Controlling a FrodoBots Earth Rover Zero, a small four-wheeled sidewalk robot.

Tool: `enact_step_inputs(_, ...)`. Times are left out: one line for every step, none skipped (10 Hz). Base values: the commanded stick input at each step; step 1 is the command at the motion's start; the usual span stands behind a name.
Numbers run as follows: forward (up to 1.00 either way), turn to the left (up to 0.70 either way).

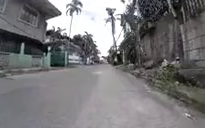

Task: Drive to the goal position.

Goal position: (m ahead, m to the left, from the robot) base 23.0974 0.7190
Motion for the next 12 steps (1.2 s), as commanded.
enact_step_inputs(1.00,0.00)
enact_step_inputs(1.00,0.00)
enact_step_inputs(1.00,0.00)
enact_step_inputs(1.00,-0.16)
enact_step_inputs(1.00,-0.26)
enact_step_inputs(1.00,-0.33)
enact_step_inputs(1.00,-0.39)
enact_step_inputs(1.00,-0.39)
enact_step_inputs(1.00,-0.32)
enact_step_inputs(1.00,-0.09)
enact_step_inputs(1.00,-0.01)
enact_step_inputs(1.00,0.00)
